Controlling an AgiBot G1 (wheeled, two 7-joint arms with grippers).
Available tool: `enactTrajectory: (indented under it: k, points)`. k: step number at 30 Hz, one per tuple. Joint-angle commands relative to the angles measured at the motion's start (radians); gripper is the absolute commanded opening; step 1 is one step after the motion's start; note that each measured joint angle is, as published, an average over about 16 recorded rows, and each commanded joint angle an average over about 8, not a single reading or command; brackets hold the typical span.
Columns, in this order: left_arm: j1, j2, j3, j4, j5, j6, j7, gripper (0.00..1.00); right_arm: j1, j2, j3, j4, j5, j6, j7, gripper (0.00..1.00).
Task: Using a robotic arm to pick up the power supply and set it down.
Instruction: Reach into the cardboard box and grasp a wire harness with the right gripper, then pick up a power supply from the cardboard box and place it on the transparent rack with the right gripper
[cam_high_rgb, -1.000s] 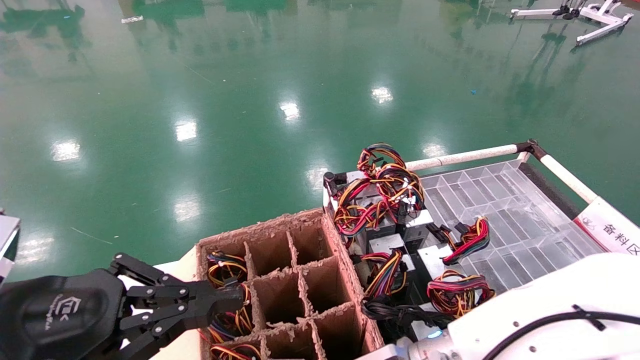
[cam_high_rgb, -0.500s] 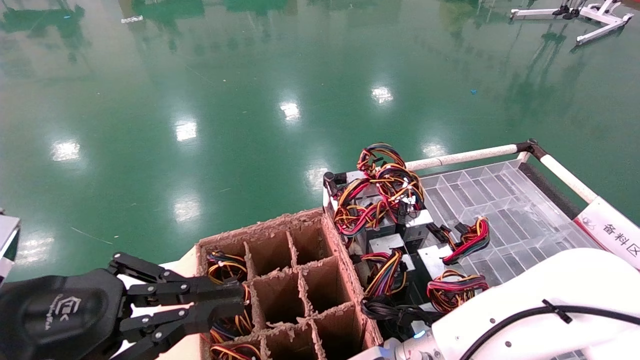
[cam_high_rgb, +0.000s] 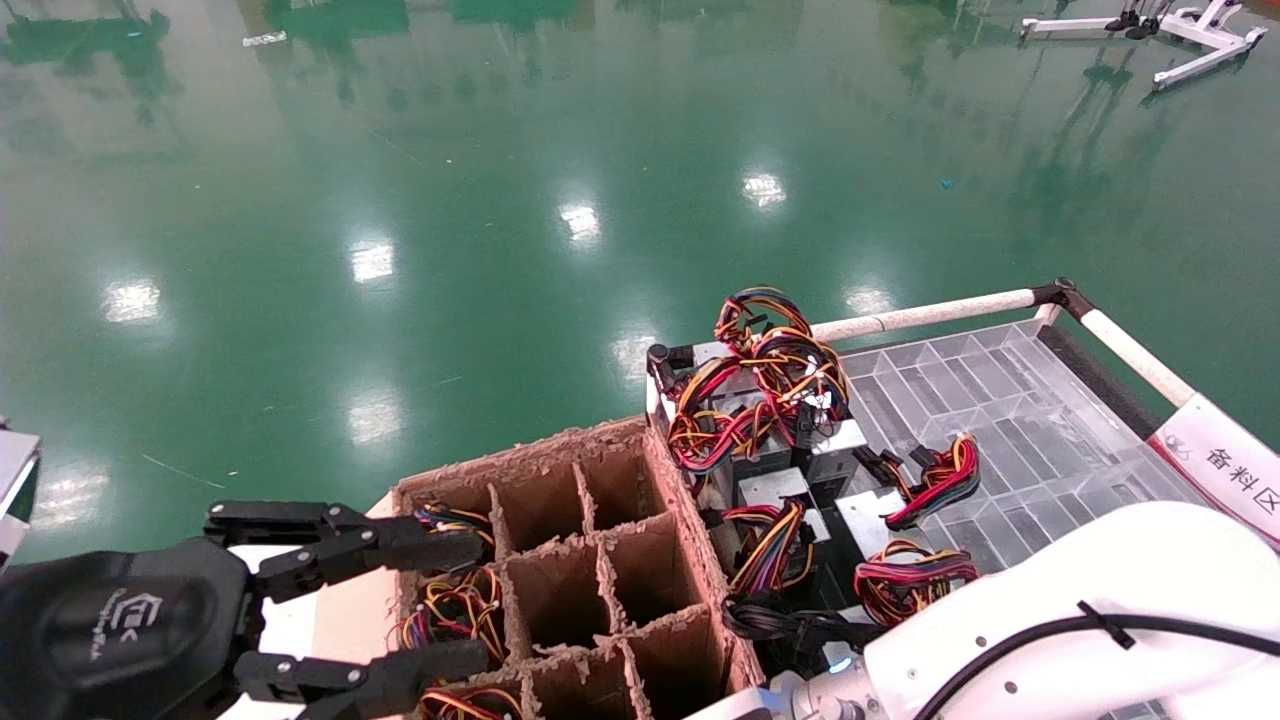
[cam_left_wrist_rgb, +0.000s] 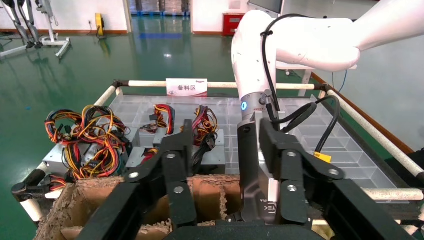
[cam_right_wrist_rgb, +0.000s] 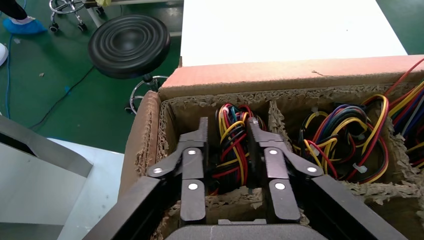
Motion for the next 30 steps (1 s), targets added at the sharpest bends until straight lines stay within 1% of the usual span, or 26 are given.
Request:
enactTrajectory:
  k: [1, 11, 19, 23, 30]
  points:
    - [0.000, 0.000, 0.000, 0.000, 0.000, 0.000, 0.000, 1.00, -0.002, -0.001, 0.000, -0.002, -0.001, 0.002, -0.001, 0.00]
    - [0.000, 0.000, 0.000, 0.000, 0.000, 0.000, 0.000, 1.00, -0.010, 0.010, 0.007, -0.015, 0.012, 0.003, -0.003, 0.00]
    - [0.000, 0.000, 0.000, 0.000, 0.000, 0.000, 0.000, 1.00, -0.016, 0.042, 0.042, -0.027, 0.075, -0.010, -0.011, 0.00]
    - [0.000, 0.000, 0.000, 0.000, 0.000, 0.000, 0.000, 1.00, -0.020, 0.073, 0.080, -0.031, 0.142, -0.019, -0.016, 0.00]
    - [0.000, 0.000, 0.000, 0.000, 0.000, 0.000, 0.000, 1.00, -0.034, 0.143, 0.180, -0.038, 0.307, -0.031, -0.032, 0.00]
